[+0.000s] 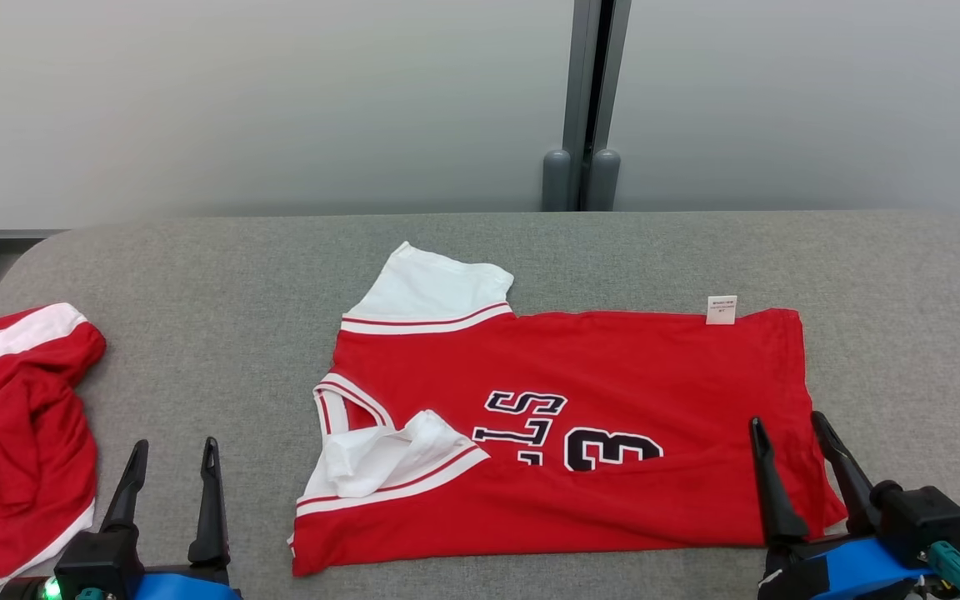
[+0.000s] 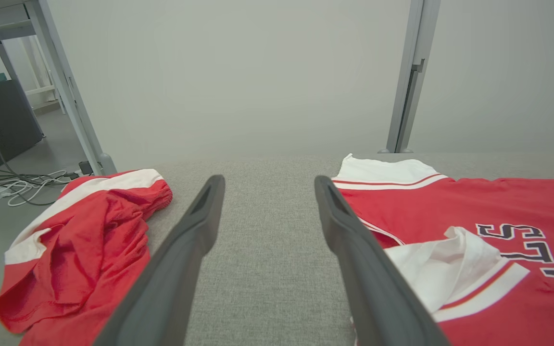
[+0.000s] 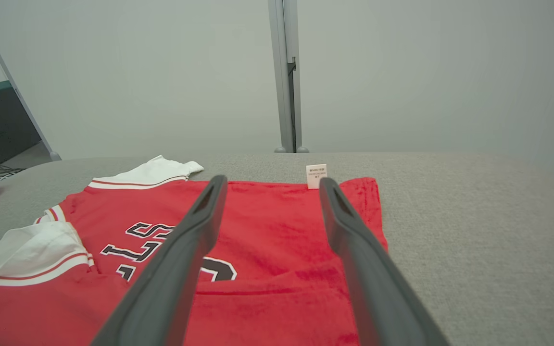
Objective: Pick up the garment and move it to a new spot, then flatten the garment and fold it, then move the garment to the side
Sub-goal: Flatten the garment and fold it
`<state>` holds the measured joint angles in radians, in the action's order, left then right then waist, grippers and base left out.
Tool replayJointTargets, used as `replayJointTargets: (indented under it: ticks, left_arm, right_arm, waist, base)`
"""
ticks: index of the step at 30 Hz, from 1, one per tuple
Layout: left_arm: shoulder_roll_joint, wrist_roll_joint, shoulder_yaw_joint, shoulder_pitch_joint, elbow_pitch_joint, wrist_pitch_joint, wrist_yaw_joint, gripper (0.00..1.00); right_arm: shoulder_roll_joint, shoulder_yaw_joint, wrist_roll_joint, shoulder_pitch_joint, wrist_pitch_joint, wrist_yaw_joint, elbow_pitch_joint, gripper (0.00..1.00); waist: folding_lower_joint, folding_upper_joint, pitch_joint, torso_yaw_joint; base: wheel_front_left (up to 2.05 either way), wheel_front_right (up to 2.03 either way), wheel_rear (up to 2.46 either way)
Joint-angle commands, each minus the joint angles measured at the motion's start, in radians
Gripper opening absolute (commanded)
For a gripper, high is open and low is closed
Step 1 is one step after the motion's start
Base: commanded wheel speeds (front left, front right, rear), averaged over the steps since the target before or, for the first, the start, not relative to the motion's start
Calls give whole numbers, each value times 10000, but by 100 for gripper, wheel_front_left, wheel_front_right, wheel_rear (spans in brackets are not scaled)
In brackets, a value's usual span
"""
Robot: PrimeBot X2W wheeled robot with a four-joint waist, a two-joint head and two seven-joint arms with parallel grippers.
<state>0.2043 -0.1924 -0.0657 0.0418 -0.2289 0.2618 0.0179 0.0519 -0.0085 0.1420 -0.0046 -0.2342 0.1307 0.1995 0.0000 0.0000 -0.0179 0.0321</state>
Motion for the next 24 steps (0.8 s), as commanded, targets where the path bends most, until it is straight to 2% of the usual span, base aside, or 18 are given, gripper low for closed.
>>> replayJointTargets:
  ticks: [1, 5, 10, 16, 19, 24]
  left_arm:
    - [7, 13, 11, -32, -26, 43, -51, 100]
    - [57, -37, 22, -200, -43, 43, -38, 100]
    - [381, -5, -54, -1077, -141, -62, 256, 100]
    - [841, -111, -270, -3181, -346, -483, 694, 100]
    - [1006, -588, -479, -4427, -548, -1028, 969, 100]
    - [1794, -1001, -1305, -6523, -897, -2067, 1142, 100]
  right_arm:
    - [-17, -4, -30, 16, 33, 1, 15, 100]
    - [-12, -118, -102, -275, 112, 1, 45, 100]
    - [239, -347, -240, -1108, 214, 1, 22, 100]
    - [881, -477, -175, -2672, 749, 1, -16, 100]
    - [1277, -588, -93, -3440, 1367, 1, 90, 100]
    - [1748, -536, 351, -4533, 2408, 1, 172, 100]
  waist:
    - [0, 0, -3, -14]
    - [0, 0, -110, -74]
    - [0, 0, -467, -143]
    - [0, 0, -1368, -309]
    - [0, 0, -1933, -425]
    - [0, 0, -3037, -721]
  base:
    - [0, 0, 0]
    - [0, 0, 0]
    - [0, 0, 0]
    - [0, 0, 0]
    - [0, 0, 0]
    - [0, 0, 0]
